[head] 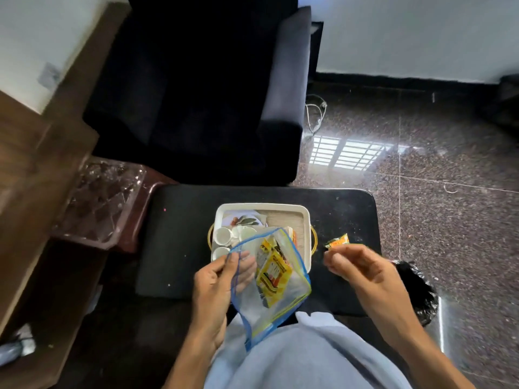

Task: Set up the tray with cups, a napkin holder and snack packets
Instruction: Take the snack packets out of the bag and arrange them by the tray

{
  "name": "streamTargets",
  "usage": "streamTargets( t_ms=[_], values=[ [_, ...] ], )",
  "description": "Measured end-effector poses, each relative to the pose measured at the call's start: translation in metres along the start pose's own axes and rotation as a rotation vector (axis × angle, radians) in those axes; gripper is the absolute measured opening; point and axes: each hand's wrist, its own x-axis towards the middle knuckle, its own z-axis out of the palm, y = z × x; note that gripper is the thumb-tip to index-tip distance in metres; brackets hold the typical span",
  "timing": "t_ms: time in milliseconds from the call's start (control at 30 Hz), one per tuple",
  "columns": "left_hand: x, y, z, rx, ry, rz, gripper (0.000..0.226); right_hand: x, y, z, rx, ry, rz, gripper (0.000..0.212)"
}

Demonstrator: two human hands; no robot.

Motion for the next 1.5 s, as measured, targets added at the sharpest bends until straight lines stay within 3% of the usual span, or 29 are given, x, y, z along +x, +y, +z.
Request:
streamTargets(
  t_ms=[100, 200, 267, 333, 400, 467, 533, 567, 667, 800, 933, 1067, 1167, 1267, 1400, 1500],
  values=[
    [0.008, 0.005, -0.005, 0.041, -0.074, 0.004, 0.023, -0.014, -0.027, 0.043, -0.342, -0.294, -0.201, 0.012],
    [0.012, 0.007, -0.013, 0.104, -0.148, 0.021, 0.020, 0.001, -0.019, 0.081, -0.949, -0.563, -0.375, 0.029],
    [0.014, 0.009, -0.022, 0.155, -0.178, 0.055, 0.019, 0.016, -0.006, 0.105, -1.333, -0.744, -0.376, 0.035],
    [0.017, 0.011, -0.033, 0.194, -0.218, 0.092, 0.019, 0.023, 0.001, 0.129, -1.586, -0.810, -0.361, 0.034],
    [0.020, 0.014, -0.044, 0.241, -0.262, 0.126, 0.022, 0.025, 0.007, 0.150, -1.734, -0.679, -0.319, 0.034],
    [0.024, 0.015, -0.055, 0.321, -0.284, 0.187, 0.026, 0.026, 0.016, 0.166, -1.715, -0.479, -0.303, 0.035],
    [0.028, 0.015, -0.064, 0.358, -0.296, 0.209, 0.024, 0.023, 0.026, 0.175, -1.523, -0.501, -0.196, 0.034],
    [0.029, 0.015, -0.068, 0.358, -0.304, 0.205, 0.020, 0.024, 0.028, 0.178, -1.562, -0.587, -0.179, 0.032],
    [0.032, 0.015, -0.078, 0.372, -0.323, 0.215, 0.016, 0.027, 0.023, 0.181, -1.542, -0.574, 0.021, 0.025],
    [0.034, 0.016, -0.088, 0.415, -0.324, 0.227, 0.015, 0.032, 0.026, 0.190, -1.477, -0.588, 0.057, 0.023],
    [0.036, 0.021, -0.095, 0.430, -0.314, 0.251, 0.021, 0.025, 0.017, 0.200, -1.419, -0.666, -0.098, 0.033],
    [0.037, 0.024, -0.103, 0.398, -0.301, 0.233, 0.028, 0.017, 0.007, 0.202, -1.568, -0.711, -0.278, 0.020],
    [0.039, 0.022, -0.108, 0.393, -0.267, 0.244, 0.026, 0.010, -0.007, 0.194, -1.613, -0.777, -0.559, 0.007],
    [0.040, 0.020, -0.110, 0.392, -0.236, 0.245, 0.025, 0.005, -0.015, 0.174, -1.458, -0.704, -0.804, 0.024],
    [0.039, 0.017, -0.107, 0.419, -0.233, 0.250, 0.017, 0.002, -0.032, 0.153, -1.214, -0.568, -0.891, 0.010],
    [0.037, 0.019, -0.099, 0.382, -0.267, 0.229, 0.017, 0.004, -0.048, 0.139, -1.244, -0.597, -1.027, 0.017]
  ],
)
